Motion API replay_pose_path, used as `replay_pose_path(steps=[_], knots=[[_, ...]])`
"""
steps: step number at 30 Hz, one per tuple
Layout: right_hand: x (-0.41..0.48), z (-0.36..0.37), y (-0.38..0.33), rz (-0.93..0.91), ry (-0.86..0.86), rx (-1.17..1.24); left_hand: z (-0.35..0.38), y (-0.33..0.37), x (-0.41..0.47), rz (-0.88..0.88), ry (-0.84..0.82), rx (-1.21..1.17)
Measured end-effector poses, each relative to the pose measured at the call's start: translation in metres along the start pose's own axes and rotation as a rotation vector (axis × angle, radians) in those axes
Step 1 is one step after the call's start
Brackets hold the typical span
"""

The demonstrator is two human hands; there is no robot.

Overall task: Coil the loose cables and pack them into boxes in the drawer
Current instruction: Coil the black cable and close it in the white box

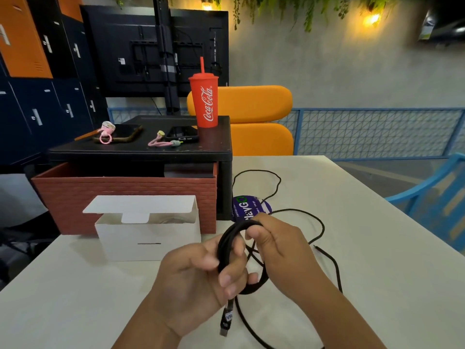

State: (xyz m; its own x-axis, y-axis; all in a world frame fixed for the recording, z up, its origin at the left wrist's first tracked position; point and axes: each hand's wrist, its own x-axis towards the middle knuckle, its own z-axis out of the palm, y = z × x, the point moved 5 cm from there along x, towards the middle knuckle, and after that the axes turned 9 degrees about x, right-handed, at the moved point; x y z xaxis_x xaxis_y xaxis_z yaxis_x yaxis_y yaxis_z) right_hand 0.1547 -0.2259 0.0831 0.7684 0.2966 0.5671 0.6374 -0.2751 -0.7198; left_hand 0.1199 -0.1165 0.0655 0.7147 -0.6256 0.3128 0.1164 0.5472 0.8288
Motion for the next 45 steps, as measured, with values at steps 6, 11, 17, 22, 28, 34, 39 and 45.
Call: replay_pose_path(steps=[6, 11, 17, 22, 28, 34, 39, 45], knots=[[0.000, -0.002, 0.014, 0.062, -0.106, 0.142, -0.005, 0.002, -0.002, -0.007, 0.655, 0.288], [-0.002, -0.033, 0.045, 0.349, -0.052, 0.020, -0.015, 0.026, -0.009, 0.151, 0.756, 0.152], [-0.007, -0.034, 0.084, 0.499, -0.133, -0.453, -0.029, 0.039, -0.022, 0.242, 0.698, 0.140], [-0.007, -0.072, 0.070, 0.545, 0.273, -0.477, -0.032, 0.045, -0.026, 0.310, 0.625, 0.079], [-0.030, -0.126, 0.080, 0.726, 0.941, 0.243, -0.046, 0.037, -0.033, 0.287, 0.342, -0.212], [-0.055, -0.127, 0.103, 0.716, 1.356, 0.997, -0.041, 0.039, -0.036, 0.270, 0.188, -0.245], [-0.047, -0.129, 0.098, 0.626, 1.299, 0.932, -0.046, 0.042, -0.031, 0.238, 0.163, -0.269], [-0.008, -0.138, 0.063, 0.436, 0.931, 0.503, -0.025, 0.024, -0.016, 0.061, 0.479, 0.231]])
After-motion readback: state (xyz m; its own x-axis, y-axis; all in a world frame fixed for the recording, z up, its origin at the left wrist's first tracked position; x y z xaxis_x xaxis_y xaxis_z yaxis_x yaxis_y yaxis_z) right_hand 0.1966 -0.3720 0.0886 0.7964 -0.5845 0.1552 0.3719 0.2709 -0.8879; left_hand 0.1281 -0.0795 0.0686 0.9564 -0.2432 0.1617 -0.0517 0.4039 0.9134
